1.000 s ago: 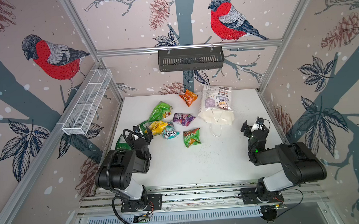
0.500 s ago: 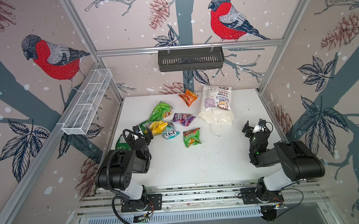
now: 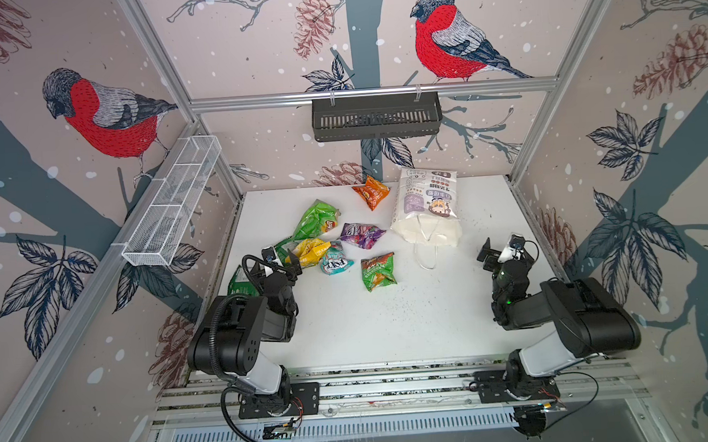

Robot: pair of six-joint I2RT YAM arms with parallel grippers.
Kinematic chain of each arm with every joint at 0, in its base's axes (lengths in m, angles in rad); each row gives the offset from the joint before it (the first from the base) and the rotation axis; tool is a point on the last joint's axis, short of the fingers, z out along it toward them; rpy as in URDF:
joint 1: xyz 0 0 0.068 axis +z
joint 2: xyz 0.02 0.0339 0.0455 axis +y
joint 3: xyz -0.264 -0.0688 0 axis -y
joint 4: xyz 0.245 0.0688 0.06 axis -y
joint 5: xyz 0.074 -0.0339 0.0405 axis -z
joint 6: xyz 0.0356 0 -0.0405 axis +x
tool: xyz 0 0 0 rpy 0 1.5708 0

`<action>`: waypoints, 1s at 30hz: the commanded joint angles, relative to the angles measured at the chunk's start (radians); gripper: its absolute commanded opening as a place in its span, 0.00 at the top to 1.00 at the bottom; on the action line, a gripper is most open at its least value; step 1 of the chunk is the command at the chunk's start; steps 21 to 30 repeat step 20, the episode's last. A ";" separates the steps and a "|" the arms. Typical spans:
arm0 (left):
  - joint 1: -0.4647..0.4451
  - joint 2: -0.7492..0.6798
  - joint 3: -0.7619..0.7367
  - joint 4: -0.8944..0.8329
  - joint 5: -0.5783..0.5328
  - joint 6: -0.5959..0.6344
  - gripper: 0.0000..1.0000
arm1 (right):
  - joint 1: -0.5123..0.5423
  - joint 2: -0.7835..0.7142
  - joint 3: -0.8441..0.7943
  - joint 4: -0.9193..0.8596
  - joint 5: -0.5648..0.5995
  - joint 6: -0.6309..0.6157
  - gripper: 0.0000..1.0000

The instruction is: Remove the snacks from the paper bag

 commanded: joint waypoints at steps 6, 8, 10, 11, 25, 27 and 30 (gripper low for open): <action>-0.001 -0.004 0.000 0.024 0.004 -0.003 0.03 | -0.001 -0.001 -0.001 0.028 -0.004 0.008 0.00; 0.000 -0.005 0.001 0.024 0.003 -0.003 0.03 | -0.001 -0.001 0.000 0.028 -0.004 0.009 0.00; 0.000 -0.004 0.003 0.023 0.004 -0.003 0.03 | -0.001 -0.001 -0.001 0.029 -0.004 0.008 0.00; -0.001 -0.002 0.003 0.020 0.006 -0.003 0.03 | -0.001 -0.001 0.000 0.028 -0.005 0.009 0.00; 0.001 -0.004 0.004 0.019 0.007 -0.003 0.03 | -0.001 -0.001 -0.001 0.026 -0.003 0.009 0.00; 0.001 -0.004 0.004 0.019 0.007 -0.003 0.03 | -0.001 -0.001 -0.001 0.026 -0.003 0.009 0.00; 0.001 -0.004 0.004 0.019 0.007 -0.003 0.03 | -0.001 -0.001 -0.001 0.026 -0.003 0.009 0.00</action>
